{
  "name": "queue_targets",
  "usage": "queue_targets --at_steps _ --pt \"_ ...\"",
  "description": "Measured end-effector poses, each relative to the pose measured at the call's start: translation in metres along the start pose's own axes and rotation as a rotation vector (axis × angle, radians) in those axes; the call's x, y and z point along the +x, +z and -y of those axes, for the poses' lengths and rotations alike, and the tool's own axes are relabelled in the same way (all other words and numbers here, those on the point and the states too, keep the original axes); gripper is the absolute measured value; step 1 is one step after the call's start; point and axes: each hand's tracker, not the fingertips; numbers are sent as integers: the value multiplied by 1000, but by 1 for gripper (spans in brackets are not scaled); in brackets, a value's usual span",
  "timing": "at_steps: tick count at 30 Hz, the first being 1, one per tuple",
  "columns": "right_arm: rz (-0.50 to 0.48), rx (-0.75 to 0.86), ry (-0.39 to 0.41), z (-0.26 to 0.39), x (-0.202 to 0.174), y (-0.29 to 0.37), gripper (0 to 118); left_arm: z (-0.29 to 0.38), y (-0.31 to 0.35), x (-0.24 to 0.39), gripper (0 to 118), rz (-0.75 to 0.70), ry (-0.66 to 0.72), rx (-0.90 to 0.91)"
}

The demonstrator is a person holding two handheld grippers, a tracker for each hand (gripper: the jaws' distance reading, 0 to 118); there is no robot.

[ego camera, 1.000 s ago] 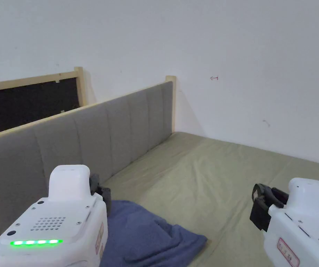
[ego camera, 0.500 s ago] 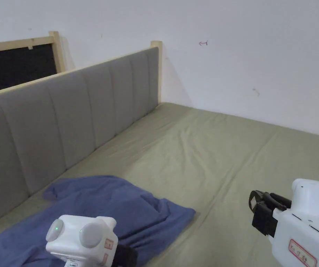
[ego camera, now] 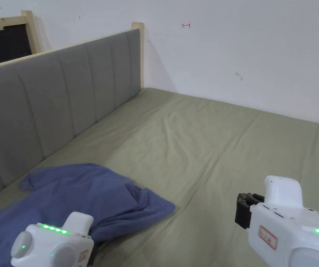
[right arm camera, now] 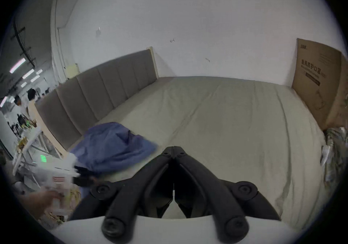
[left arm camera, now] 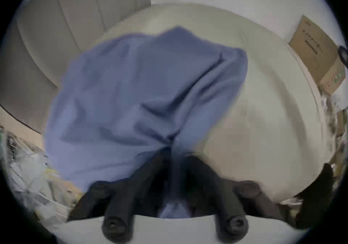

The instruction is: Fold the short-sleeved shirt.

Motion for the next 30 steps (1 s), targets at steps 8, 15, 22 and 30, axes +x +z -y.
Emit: queue_targets --at_steps 8,15,22,30 --pt "-29 -24 -82 -2 8 5 0 -41 130 -42 5 24 180 374" --pt "2 85 -91 -8 50 70 0 -115 223 13 5 168 53 616" --pt "125 207 -149 -14 120 157 0 -155 260 153 5 491 -170 706" --pt "336 325 -205 9 194 229 0 -152 237 289 5 867 -217 534"
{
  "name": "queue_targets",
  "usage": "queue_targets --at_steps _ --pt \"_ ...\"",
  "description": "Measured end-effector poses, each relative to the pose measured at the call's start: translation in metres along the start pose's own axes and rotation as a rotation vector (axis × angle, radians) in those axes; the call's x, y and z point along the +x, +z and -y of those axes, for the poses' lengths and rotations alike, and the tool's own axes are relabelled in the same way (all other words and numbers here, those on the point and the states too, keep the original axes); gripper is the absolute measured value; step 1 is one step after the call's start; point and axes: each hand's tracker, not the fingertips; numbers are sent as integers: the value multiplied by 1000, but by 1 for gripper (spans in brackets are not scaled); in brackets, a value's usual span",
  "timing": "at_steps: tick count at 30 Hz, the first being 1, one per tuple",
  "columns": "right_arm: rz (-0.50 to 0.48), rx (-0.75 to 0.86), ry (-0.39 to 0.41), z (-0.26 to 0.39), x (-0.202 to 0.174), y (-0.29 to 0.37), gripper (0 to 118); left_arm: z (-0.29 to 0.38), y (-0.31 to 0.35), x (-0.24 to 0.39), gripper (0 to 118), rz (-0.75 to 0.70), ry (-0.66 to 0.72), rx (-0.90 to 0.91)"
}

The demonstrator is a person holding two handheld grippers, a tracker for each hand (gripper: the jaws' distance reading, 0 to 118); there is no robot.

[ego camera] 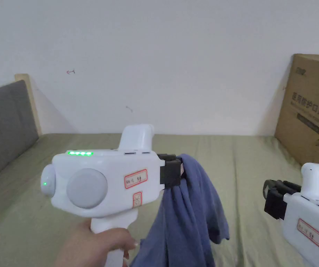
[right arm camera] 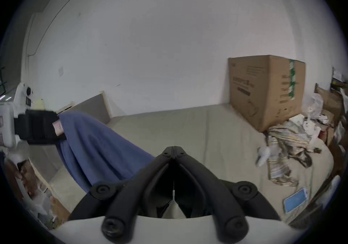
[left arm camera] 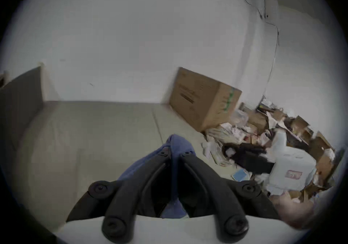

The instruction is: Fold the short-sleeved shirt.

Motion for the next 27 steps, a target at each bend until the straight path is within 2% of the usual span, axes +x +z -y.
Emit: queue_targets --at_steps 3,8,9,11,12,13,17,19,23,25,27 --pt "61 -10 -16 11 25 4 0 25 -47 12 5 -1 -35 -143" --pt "93 -97 -88 34 51 -5 0 91 -131 2 8 -84 59 -503" --pt "93 -109 -96 39 54 -6 0 105 -142 -4 17 -74 104 -572" --pt "91 -136 -104 47 57 -10 0 133 -154 -12 70 -45 192 -642" --pt "88 -146 -105 51 58 -11 0 143 -155 -15 91 -45 229 -657" --pt "86 -158 -105 54 58 -13 0 151 -156 -18 98 -47 254 -675" --pt "90 -188 -104 59 59 -19 0 154 -137 -30 97 -21 290 -626" --pt "87 -193 -113 58 58 -22 0 136 -111 -31 97 -37 255 -458" --pt "70 -178 -114 53 51 -22 0 97 -37 -26 98 -171 62 -72" --pt "64 -168 -98 51 45 -22 0 90 -5 -27 98 -245 32 29" --pt "57 -159 -87 49 40 -22 0 90 17 -34 94 -278 48 57"
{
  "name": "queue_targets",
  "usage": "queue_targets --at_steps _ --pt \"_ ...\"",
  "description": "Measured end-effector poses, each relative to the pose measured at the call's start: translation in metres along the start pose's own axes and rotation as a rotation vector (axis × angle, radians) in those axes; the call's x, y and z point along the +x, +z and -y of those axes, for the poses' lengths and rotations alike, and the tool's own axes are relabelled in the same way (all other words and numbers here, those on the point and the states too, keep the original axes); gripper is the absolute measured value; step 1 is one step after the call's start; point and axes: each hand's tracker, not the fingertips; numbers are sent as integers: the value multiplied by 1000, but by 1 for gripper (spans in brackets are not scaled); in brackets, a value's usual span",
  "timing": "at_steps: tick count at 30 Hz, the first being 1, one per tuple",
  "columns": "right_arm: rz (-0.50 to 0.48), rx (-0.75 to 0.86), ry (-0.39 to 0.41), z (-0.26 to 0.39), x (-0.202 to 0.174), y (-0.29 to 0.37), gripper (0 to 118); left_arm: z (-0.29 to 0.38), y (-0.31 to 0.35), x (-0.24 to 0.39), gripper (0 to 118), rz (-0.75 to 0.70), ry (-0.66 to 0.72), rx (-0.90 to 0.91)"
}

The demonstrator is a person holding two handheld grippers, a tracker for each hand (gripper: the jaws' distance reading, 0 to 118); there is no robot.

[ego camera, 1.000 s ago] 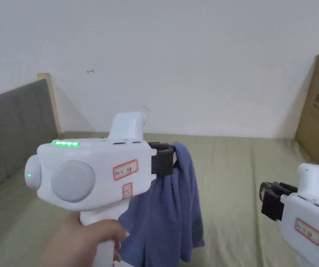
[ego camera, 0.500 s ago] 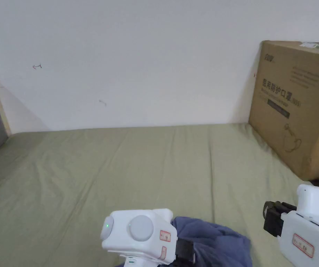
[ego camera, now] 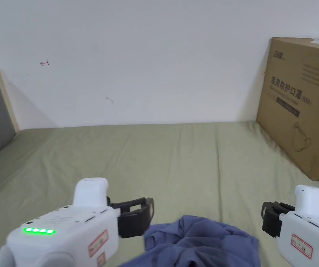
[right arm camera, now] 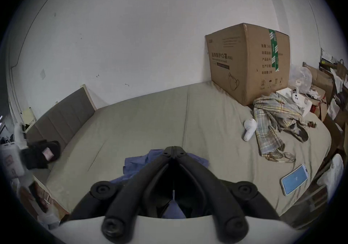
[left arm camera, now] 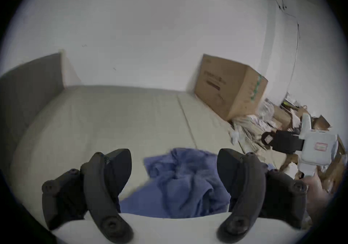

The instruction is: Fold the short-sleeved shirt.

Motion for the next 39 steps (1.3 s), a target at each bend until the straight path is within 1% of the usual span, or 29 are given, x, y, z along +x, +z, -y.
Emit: queue_targets --at_steps 1,2,3,4,5,8,10,13,15,16,17,18,19,20,21,25,26,27,28,29,30,31,33,34,35,36,37,38,39 --pt "-4 5 4 0 -3 0 0 2 8 -6 79 -15 18 9" --pt "-8 11 6 0 -5 0 0 4 14 -12 54 -23 35 16" --pt "-13 16 7 0 -8 -1 0 7 16 -19 16 -37 53 10" --pt "-17 18 7 0 -11 -1 0 11 17 -23 0 -86 59 -8" --pt "-22 17 8 0 -13 -2 0 13 19 -28 0 -127 57 -7" --pt "-41 3 22 2 -20 -4 0 21 7 -44 0 -150 69 -111" --pt "-49 -3 36 4 -24 -6 0 24 -15 -61 0 -198 124 -257" --pt "-57 -23 57 7 -25 -9 0 48 -56 -93 0 -134 265 -469" --pt "-55 -36 62 10 -23 -12 0 60 -78 -106 0 -169 271 -556" --pt "-52 -45 62 12 -21 -14 0 73 -91 -110 8 -166 261 -596" --pt "-47 -53 59 13 -19 -16 0 80 -101 -113 33 -186 260 -626" --pt "-41 -61 55 15 -16 -18 0 87 -110 -115 71 -219 249 -644" --pt "-34 -70 50 16 -13 -21 0 102 -116 -119 83 -238 241 -654" --pt "-27 -78 46 17 -11 -23 0 110 -124 -120 83 -250 242 -676" --pt "-21 -86 42 18 -8 -26 0 116 -128 -119 102 -246 249 -669" --pt "14 -119 40 24 4 -44 0 138 -144 -108 102 -211 224 -696" --pt "20 -127 38 24 7 -51 0 140 -145 -100 103 -234 165 -702" --pt "28 -141 41 25 11 -63 0 141 -140 -97 95 -243 95 -689" --pt "35 -159 41 26 16 -73 0 136 -133 -91 55 -236 46 -650" --pt "38 -180 36 25 22 -86 0 130 -126 -88 2 -197 44 -586" --pt "37 -199 37 24 28 -98 0 125 -116 -88 1 -96 113 -553" --pt "24 -224 33 22 34 -109 0 116 -112 -90 1 -92 171 -510" --pt "-39 -294 30 16 45 -133 0 104 -100 -89 1 -99 153 -468" --pt "-66 -339 3 12 51 -148 0 99 -93 -90 1 -103 139 -437" --pt "-74 -363 -32 10 56 -160 0 94 -80 -94 1 -88 144 -431" --pt "-52 -392 -53 7 62 -175 1 91 -74 -97 1 -76 151 -428" --pt "-21 -425 -59 5 65 -190 27 90 -69 -98 1 -83 152 -426" --pt "32 -473 -48 5 68 -208 68 89 -65 -100 1 -97 152 -419" --pt "65 -540 -48 8 73 -227 89 89 -61 -100 1 -101 153 -416"
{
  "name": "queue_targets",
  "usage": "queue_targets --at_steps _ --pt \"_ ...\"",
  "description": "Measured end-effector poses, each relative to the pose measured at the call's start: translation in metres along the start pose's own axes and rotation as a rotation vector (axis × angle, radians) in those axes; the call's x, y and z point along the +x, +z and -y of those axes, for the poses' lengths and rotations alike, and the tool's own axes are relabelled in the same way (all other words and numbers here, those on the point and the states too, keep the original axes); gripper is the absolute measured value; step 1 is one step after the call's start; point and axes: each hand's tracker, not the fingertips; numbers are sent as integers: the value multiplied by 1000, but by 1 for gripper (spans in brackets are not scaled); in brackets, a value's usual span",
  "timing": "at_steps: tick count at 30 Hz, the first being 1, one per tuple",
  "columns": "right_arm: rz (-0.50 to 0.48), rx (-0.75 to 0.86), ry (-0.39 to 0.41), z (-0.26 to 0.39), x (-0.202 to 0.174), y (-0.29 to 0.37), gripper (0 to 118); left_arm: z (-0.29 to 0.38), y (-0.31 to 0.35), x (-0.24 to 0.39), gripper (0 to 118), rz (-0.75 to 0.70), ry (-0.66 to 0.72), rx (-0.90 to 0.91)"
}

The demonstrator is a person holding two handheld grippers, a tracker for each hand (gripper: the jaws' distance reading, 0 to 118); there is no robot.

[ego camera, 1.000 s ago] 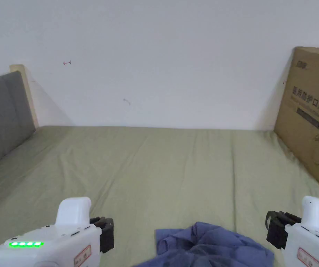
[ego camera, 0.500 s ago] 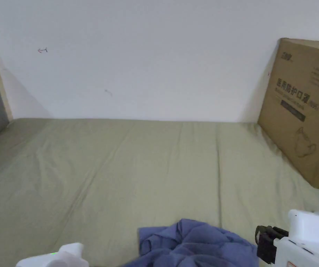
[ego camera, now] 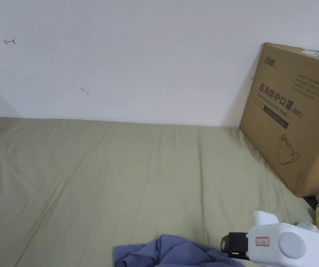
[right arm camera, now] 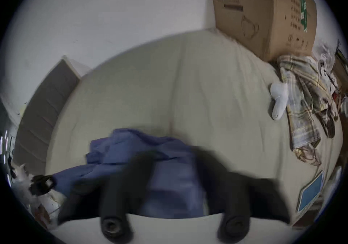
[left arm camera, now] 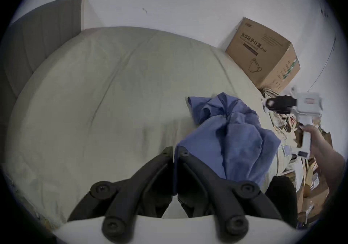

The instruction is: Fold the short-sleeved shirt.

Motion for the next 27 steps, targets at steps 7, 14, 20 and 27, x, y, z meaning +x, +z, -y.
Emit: queue_targets --at_steps 7,14,20,27 --pt "-1 -276 -62 -4 22 -78 86 6 3 -9 1 -8 25 -17" --pt "-73 -100 94 9 4 -19 3 2 9 -20 1 -24 57 -10" --pt "-118 52 123 1 9 67 3 -30 52 -35 1 -141 -3 179" --pt "-80 243 196 -40 5 177 3 -107 124 -50 1 -231 -72 351"
